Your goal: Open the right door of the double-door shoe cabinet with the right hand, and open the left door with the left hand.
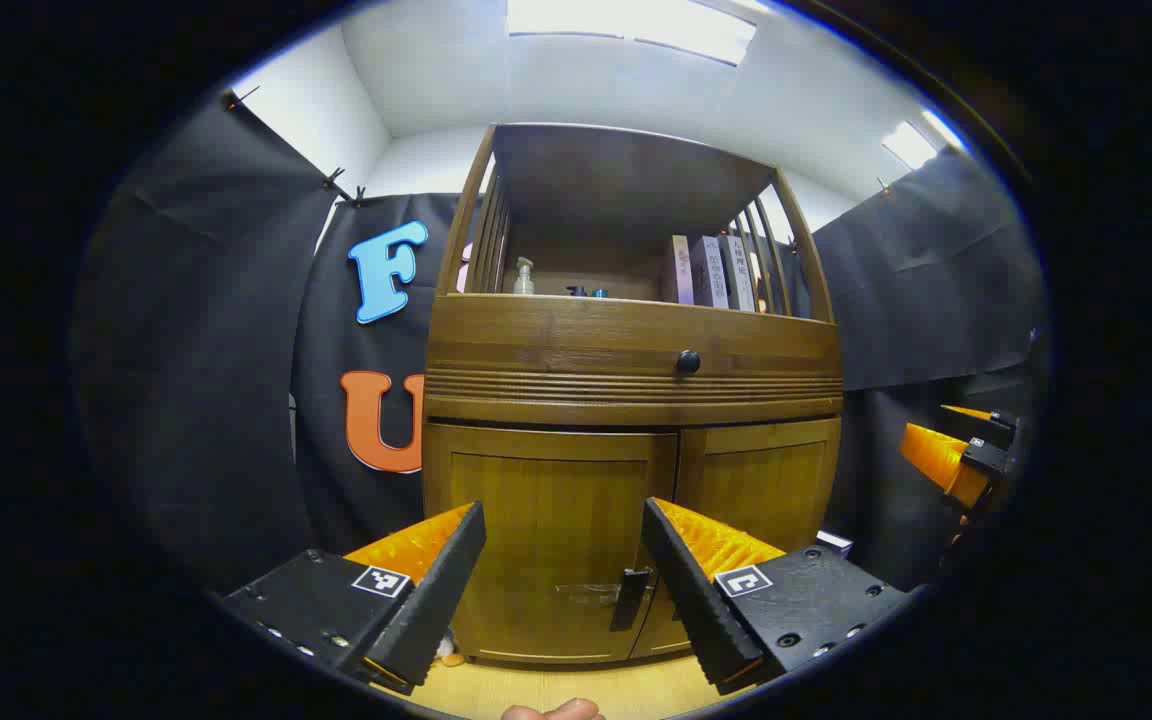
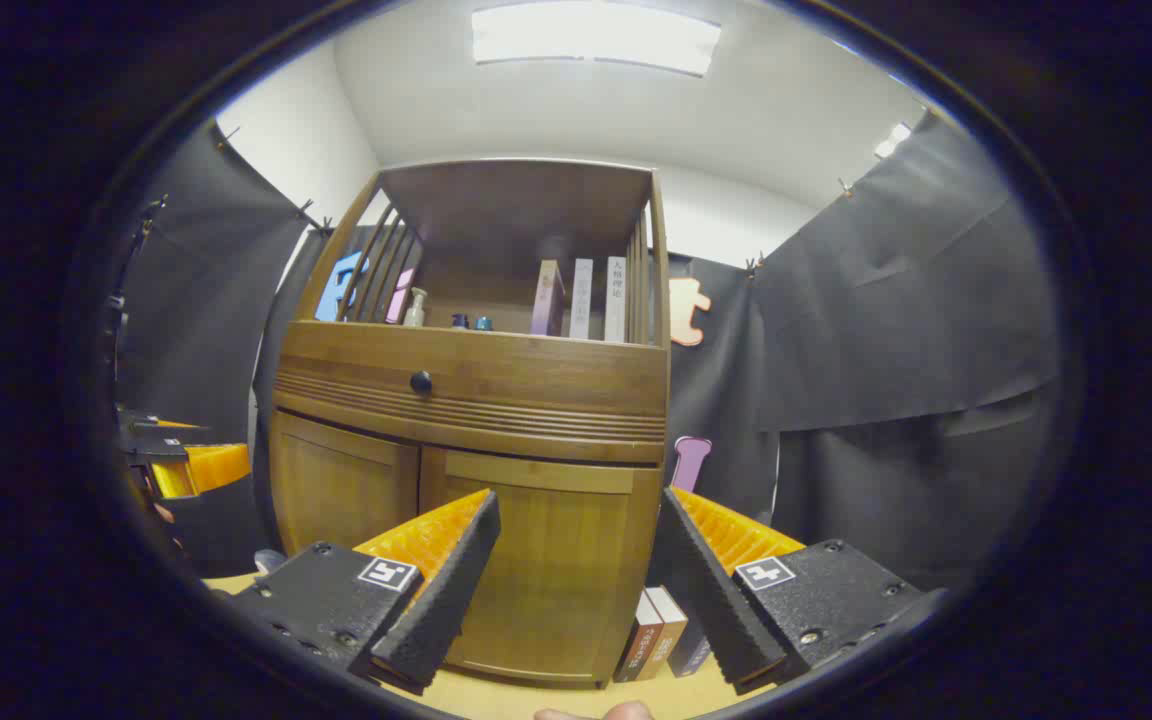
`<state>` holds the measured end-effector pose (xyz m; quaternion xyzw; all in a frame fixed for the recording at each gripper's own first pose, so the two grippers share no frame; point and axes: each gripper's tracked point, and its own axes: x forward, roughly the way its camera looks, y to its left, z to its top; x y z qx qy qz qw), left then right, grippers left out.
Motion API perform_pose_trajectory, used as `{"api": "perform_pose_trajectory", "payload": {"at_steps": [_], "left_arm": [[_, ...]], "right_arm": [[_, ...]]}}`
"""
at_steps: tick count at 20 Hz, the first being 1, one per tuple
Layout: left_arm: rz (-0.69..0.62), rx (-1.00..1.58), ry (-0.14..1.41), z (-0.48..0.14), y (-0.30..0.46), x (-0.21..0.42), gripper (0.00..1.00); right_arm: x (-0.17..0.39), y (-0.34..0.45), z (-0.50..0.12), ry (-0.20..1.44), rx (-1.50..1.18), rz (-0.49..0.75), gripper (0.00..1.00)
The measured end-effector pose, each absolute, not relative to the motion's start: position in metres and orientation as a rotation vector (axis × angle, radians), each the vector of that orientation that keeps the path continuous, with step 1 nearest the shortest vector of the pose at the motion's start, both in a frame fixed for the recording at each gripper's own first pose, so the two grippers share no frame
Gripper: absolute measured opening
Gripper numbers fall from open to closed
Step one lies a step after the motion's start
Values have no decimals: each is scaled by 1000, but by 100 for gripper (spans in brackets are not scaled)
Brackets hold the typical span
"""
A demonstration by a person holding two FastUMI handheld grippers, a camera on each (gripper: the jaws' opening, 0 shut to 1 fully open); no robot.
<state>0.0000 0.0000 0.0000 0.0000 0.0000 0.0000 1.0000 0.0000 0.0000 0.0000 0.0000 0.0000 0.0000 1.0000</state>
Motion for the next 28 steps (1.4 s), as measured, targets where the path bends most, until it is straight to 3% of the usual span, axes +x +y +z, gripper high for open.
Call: {"api": "perform_pose_trajectory", "payload": {"at_steps": [1,2,6,7,9,16,28], "left_arm": [[-1,10,-1,0,-2,-1,95],[-5,22,-16,3,-4,-1,100],[17,22,-45,7,-6,2,95],[21,18,-52,8,-6,3,100],[33,21,-50,8,-2,6,94],[50,55,-29,4,7,8,95],[76,119,5,-11,30,2,94]], "right_arm": [[3,-2,-1,-1,1,2,100],[6,-2,-2,-1,4,8,100],[13,4,-12,18,7,39,100],[15,6,-16,29,7,46,100],[21,10,-22,44,10,57,100],[38,38,-45,93,36,103,100],[87,125,-159,323,65,239,98]]}}
